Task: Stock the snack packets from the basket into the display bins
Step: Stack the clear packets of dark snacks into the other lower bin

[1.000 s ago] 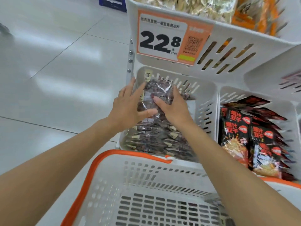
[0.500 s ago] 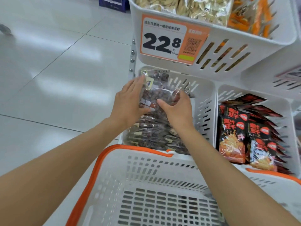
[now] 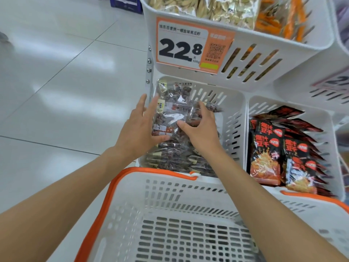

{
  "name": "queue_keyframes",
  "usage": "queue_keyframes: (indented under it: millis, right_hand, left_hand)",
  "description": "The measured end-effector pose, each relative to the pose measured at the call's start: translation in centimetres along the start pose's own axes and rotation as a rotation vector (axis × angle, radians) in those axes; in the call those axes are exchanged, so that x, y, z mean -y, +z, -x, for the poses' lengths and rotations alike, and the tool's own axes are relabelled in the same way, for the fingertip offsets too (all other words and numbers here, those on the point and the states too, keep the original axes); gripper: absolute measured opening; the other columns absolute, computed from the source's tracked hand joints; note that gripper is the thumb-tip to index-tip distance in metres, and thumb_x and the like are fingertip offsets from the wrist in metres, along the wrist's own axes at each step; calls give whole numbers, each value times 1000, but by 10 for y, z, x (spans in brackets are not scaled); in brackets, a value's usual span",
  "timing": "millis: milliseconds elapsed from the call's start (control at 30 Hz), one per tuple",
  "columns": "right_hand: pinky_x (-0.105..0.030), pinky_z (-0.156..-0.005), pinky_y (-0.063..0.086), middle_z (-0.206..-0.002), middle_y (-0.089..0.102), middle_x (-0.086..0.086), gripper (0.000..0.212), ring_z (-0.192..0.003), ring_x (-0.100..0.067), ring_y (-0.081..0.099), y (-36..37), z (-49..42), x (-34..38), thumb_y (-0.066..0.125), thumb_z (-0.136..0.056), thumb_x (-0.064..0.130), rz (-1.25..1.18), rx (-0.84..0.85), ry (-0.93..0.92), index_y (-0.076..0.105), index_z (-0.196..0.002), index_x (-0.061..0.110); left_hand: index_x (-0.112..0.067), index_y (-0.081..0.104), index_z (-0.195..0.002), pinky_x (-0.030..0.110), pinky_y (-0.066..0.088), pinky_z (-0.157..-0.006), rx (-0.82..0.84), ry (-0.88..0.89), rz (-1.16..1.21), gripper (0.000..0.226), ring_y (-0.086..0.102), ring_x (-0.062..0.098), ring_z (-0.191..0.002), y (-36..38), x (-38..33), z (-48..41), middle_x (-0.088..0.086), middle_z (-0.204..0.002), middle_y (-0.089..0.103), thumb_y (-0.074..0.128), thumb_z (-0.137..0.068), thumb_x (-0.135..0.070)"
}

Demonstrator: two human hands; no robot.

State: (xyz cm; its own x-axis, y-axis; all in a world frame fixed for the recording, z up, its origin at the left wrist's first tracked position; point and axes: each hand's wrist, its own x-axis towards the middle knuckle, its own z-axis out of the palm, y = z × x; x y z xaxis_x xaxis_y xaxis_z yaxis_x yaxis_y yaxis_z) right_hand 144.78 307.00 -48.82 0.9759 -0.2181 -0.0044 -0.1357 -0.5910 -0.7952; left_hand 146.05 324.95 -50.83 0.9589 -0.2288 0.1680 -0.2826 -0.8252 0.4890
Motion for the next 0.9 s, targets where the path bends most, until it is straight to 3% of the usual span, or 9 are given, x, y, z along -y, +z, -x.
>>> queue_keyframes:
  millis: [100, 200, 400, 533, 600, 667, 767, 833, 900]
  right_hand:
    - [-43, -105, 45, -152, 28, 1, 83, -123, -19, 51, -7, 8, -2, 71, -86, 43, 18, 1, 3, 25, -153, 30]
    - [-32, -99, 47, -147, 33, 4, 75, -111, -13, 53, -26, 26, 3, 69, -89, 40, 52, 2, -35, 29, -151, 28]
    - [-12, -80, 42, -117, 47, 8, 48, -89, -6, 55, -103, 95, 4, 66, -93, 26, 292, 127, -232, 49, -137, 24]
    - [-15, -73, 39, -107, 53, 4, 36, -84, -7, 55, -177, 158, -15, 67, -91, 16, 402, 243, -255, 58, -126, 21]
    - [-21, -72, 45, -103, 53, 4, 32, -82, -6, 54, -205, 185, -37, 67, -90, 17, 497, 287, -206, 60, -121, 21]
    - [-29, -80, 50, -106, 55, 3, 25, -85, -7, 54, -218, 207, -68, 65, -91, 18, 533, 299, -62, 61, -116, 20]
    - [-23, -87, 44, -125, 57, -4, 23, -102, -13, 54, -214, 229, -118, 61, -94, 15, 390, 241, 168, 58, -116, 22]
    - [-21, -97, 38, -140, 50, -3, 37, -121, -16, 50, -200, 232, -150, 62, -95, 18, 412, 261, 218, 53, -131, 18]
    - [-28, -110, 32, -150, 41, -2, 56, -136, -20, 40, -183, 226, -178, 64, -94, 27, 513, 288, 247, 42, -144, 16]
  left_hand:
    - [-34, 1, -156, 46, 37, -113, 83, -21, -6, 109, 17, 26, -148, -10, -5, 7, 1, -165, -8, 75, -77, -51]
    - [-29, 6, -156, 44, 32, -114, 51, -33, 6, 103, 16, 26, -148, -25, -21, 15, 3, -165, -1, 73, -80, -51]
    - [-19, 47, -138, 41, 41, -103, -13, 162, 55, 60, 44, 25, -126, -42, -84, 56, 4, -138, 47, 73, -86, -33]
    - [-19, 49, -135, 34, 41, -97, 153, 243, 103, 51, 48, 23, -120, -33, -128, 91, 3, -131, 51, 69, -89, -31]
    - [-21, 48, -136, 35, 46, -93, 227, 277, 121, 51, 52, 19, -114, -22, -145, 111, -1, -131, 50, 67, -90, -32]
    - [-24, 47, -137, 37, 49, -90, 327, 261, 173, 50, 54, 14, -108, -8, -155, 132, -5, -130, 48, 66, -91, -34]
    - [-28, 48, -134, 36, 50, -90, 453, 204, 243, 46, 53, 6, -98, 20, -154, 157, -14, -120, 44, 66, -92, -34]
    - [-27, 51, -130, 37, 51, -89, 487, 168, 294, 43, 53, 5, -93, 39, -143, 165, -17, -111, 43, 68, -91, -32]
    - [-29, 52, -129, 30, 50, -88, 496, 112, 274, 42, 53, 1, -91, 54, -131, 169, -17, -107, 44, 67, -90, -33]
